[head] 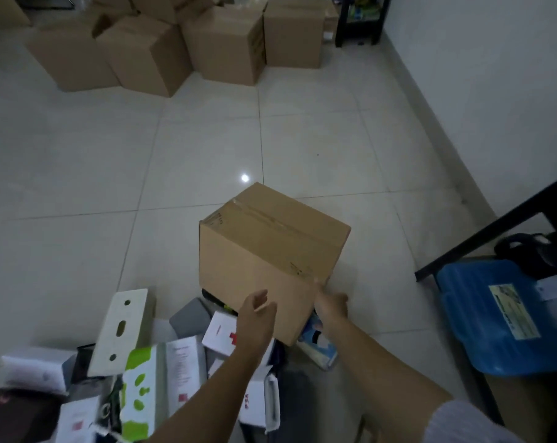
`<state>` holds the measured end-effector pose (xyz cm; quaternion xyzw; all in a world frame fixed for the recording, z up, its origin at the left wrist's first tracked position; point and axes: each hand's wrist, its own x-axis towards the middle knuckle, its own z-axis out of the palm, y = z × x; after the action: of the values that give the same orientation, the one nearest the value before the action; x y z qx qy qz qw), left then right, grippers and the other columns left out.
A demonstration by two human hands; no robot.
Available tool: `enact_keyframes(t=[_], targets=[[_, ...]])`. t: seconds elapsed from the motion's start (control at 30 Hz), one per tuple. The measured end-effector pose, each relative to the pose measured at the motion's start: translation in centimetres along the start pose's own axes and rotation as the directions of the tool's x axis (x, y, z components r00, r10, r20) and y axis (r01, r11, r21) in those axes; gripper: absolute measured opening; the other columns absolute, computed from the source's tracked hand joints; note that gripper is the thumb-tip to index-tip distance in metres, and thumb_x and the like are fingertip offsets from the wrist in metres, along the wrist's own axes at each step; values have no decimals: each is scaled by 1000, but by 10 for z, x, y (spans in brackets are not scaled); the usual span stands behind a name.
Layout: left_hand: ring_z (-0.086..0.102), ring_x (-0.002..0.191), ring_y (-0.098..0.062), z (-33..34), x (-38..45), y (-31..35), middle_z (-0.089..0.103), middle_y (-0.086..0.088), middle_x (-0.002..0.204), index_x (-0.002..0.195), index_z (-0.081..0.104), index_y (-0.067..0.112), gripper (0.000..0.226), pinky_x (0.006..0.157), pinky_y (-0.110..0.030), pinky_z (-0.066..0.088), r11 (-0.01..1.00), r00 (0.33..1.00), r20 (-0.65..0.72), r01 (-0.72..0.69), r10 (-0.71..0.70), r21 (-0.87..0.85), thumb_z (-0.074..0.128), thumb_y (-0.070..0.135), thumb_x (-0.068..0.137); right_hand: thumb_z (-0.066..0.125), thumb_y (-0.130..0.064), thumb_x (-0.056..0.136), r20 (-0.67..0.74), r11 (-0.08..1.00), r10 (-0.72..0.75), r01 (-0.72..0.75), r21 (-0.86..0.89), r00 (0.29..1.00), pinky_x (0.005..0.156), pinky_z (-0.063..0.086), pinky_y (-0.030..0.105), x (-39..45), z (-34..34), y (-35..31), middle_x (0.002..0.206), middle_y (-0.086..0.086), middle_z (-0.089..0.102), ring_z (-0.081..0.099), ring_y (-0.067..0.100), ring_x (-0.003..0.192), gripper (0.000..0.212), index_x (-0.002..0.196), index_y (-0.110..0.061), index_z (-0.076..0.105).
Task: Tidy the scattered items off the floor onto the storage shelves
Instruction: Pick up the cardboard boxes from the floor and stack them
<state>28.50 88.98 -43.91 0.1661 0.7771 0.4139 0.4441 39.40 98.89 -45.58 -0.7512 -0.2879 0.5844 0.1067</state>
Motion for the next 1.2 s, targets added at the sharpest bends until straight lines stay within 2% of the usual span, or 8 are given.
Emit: enact_keyframes(t=[0.1, 0.4, 0.5, 0.67, 0.73, 0.83, 0.93, 1.2], targets=[[50, 116, -16, 6, 37, -22, 52, -2, 137, 133, 49, 18, 38, 93, -30, 44, 997, 996, -53, -71, 72, 16, 58, 24, 97, 56, -55, 91, -73, 999, -23, 25, 29, 997, 93, 51, 54, 34, 20, 3, 140, 21, 46, 52, 41, 119, 83, 146, -3, 22], [41, 135, -28, -29, 154, 9, 38, -11, 150, 148, 31, 11, 72, 110, -43, 37, 984, 944, -304, -78, 125, 161, 61, 46, 92, 41, -59, 96, -56, 959, -81, 93, 267, 995, 89, 53, 55, 71, 45, 18, 150, 6, 40, 47, 33, 124, 69, 154, -28, 20], [43, 131, -33, -44, 190, 31, 42, -17, 144, 145, 31, 4, 81, 108, -48, 40, 963, 920, -335, -125, 202, 238, 73, 35, 84, 41, -56, 98, -59, 937, -146, 157, 313, 988, 90, 53, 56, 69, 43, 29, 149, -5, 37, 46, 29, 126, 65, 154, -37, 15], [36, 136, -25, -67, 213, 40, 27, -3, 153, 154, -6, 17, 135, 110, -48, 38, 994, 982, -187, -20, 40, 107, 91, 14, 61, 44, -54, 96, -38, 902, -181, 181, 392, 983, 81, 57, 48, 70, 21, 67, 141, -15, 34, 43, 19, 124, 62, 152, -46, 16], [48, 124, -22, -72, 205, 38, 40, -1, 145, 154, 8, 17, 131, 95, -42, 49, 999, 998, -52, 43, -42, 33, 95, 23, 55, 48, -52, 95, -19, 896, -163, 156, 416, 986, 77, 59, 46, 73, 11, 77, 151, -12, 32, 42, 22, 130, 62, 151, -47, 19], [60, 101, -14, -68, 185, 34, 61, 0, 121, 127, 48, 16, 95, 69, -23, 51, 992, 998, -24, -51, 54, 116, 94, 44, 49, 50, -55, 92, 18, 890, -136, 114, 441, 990, 78, 60, 48, 74, -3, 81, 155, -6, 33, 44, 26, 132, 65, 151, -44, 23], [56, 99, -13, -62, 156, 44, 58, 5, 112, 117, 49, 23, 64, 70, -20, 46, 973, 969, -146, -179, 200, 146, 87, 40, 68, 50, -59, 91, 29, 873, -115, 87, 481, 993, 79, 58, 53, 61, -17, 79, 152, -5, 38, 47, 26, 128, 63, 149, -45, 30], [57, 97, -18, -97, 41, 87, 57, 0, 106, 97, 48, 29, 53, 78, -34, 53, 933, 885, -297, -350, 358, 84, 85, 50, 66, 58, -48, 93, -110, 868, -271, 292, 401, 956, 78, 57, 41, -37, -76, 21, 110, -1, 62, 60, 16, 88, 35, 121, -27, 56]])
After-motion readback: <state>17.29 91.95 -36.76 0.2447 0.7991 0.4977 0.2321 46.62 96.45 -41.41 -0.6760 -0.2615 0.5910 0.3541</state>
